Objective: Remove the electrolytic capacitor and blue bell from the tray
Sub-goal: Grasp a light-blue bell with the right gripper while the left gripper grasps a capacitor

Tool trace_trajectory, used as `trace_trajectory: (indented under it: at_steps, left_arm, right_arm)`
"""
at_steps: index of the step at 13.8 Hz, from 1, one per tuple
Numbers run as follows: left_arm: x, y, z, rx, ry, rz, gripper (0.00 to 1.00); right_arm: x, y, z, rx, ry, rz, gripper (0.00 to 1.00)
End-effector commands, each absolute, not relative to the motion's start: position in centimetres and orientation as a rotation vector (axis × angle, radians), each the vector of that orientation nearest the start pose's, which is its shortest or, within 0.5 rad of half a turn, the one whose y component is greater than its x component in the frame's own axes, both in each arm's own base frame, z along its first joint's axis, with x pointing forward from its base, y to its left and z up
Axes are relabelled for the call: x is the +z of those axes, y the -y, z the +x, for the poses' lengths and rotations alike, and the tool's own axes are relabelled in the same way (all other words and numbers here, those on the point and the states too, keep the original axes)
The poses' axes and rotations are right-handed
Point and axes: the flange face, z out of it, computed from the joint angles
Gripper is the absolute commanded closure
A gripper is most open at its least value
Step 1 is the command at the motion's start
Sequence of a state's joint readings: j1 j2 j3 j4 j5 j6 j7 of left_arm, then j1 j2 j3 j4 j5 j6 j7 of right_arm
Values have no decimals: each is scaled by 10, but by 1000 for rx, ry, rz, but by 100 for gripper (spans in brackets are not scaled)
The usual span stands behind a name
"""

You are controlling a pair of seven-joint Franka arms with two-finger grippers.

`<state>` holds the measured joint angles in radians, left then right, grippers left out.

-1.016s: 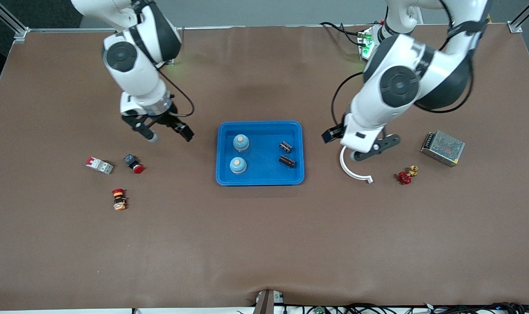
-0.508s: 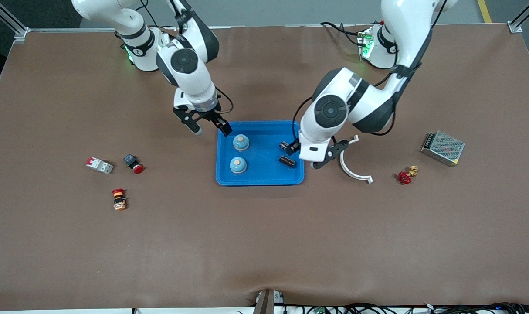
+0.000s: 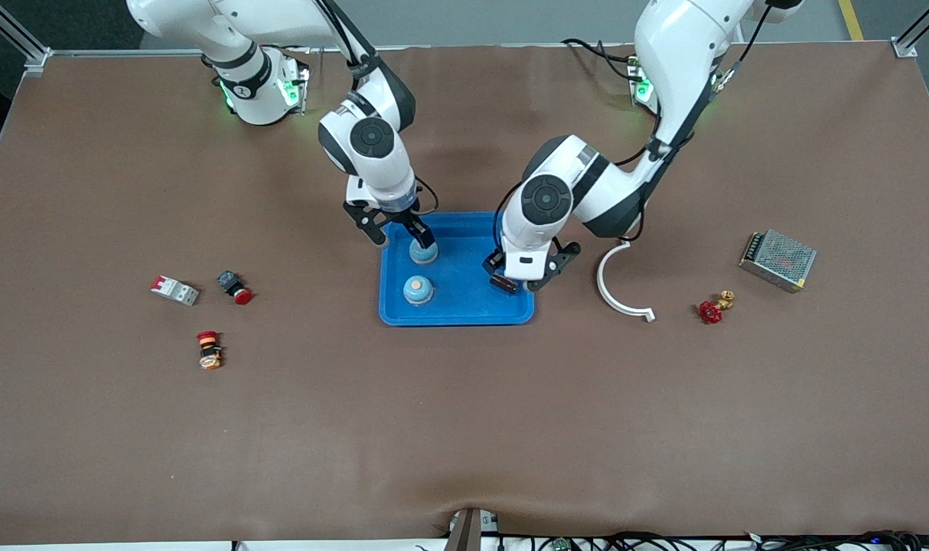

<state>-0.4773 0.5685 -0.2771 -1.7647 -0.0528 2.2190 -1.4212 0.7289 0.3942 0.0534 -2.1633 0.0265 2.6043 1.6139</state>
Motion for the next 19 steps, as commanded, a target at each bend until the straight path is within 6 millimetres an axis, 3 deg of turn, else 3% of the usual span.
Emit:
trace_trajectory:
  at_steps: [1,4,8,11,12,13,14,15,18,19]
  left_arm:
    - [224,448,472,348,1147,-2895,17]
    - [197,454,462,361,1164,-2871,21]
    - [181,453,462,343,1157,-2880,27]
    - [184,449,468,320,1152,-2884,68]
    - [186,448,469,318,1155,-2887,82]
    - [190,446,472,313,1159,-2886,94]
    - [198,447,474,305,1161,-2894,100]
    - [206,446,475,299,1157,-2896,100]
    - [254,440,480,276,1144,-2887,100]
    - [273,425,490,270,1160,-2876,100]
  right_arm:
    - [212,-412,419,6,-1312,-2797,0]
    - [206,-416,425,5,-1314,-2796,0]
    - [196,-417,436,-2,-1326,-2794,0]
    - [191,-415,442,-10,-1335,-2797,0]
    - [191,-414,443,-23,-1324,-2806,4]
    - [190,-416,440,-33,-1301,-2821,34]
    - [190,-416,440,-36,-1298,-2823,74]
    - [190,-416,440,-36,-1300,-2822,100]
    - [190,-421,435,-35,-1285,-2829,100]
    - [190,-423,433,-35,-1280,-2831,100]
